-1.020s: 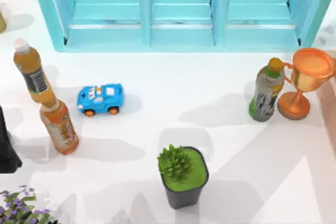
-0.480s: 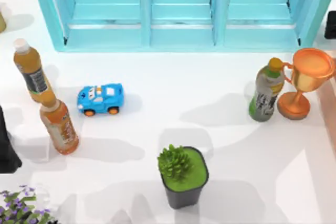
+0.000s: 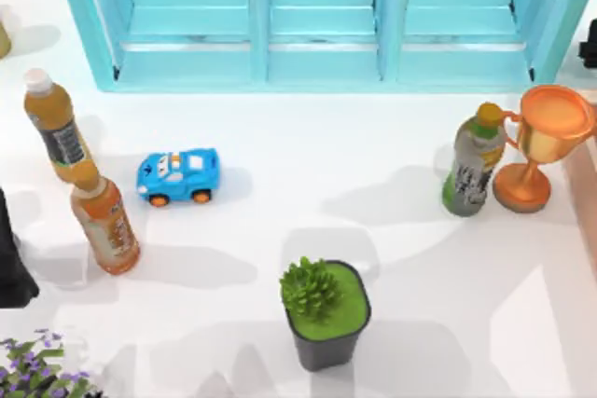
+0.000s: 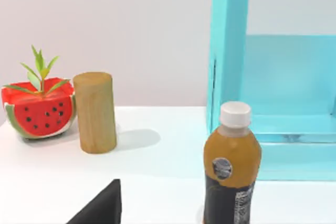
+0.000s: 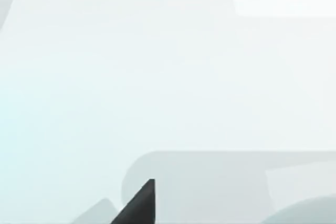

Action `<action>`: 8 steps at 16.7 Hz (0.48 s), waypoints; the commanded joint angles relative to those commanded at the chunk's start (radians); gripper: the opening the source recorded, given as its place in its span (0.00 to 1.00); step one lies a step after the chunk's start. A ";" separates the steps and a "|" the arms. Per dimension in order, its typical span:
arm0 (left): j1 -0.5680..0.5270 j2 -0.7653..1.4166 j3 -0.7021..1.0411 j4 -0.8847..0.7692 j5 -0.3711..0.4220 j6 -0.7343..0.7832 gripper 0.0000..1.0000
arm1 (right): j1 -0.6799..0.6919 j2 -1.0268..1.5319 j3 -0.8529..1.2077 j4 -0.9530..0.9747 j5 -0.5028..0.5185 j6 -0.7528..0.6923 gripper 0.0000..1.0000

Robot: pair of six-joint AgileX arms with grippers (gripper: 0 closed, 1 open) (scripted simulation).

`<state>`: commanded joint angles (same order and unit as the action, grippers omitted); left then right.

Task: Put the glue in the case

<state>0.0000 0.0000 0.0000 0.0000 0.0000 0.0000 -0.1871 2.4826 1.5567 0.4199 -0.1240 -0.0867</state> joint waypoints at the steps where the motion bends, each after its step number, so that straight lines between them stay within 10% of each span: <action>1: 0.000 0.000 0.000 0.000 0.000 0.000 1.00 | 0.000 0.000 0.000 0.000 0.000 0.000 0.55; 8: 0.000 0.000 0.000 0.000 0.000 0.000 1.00 | 0.000 0.000 0.000 0.000 0.000 0.000 0.02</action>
<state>0.0000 0.0000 0.0000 0.0000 0.0000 0.0000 -0.1871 2.4826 1.5567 0.4199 -0.1240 -0.0867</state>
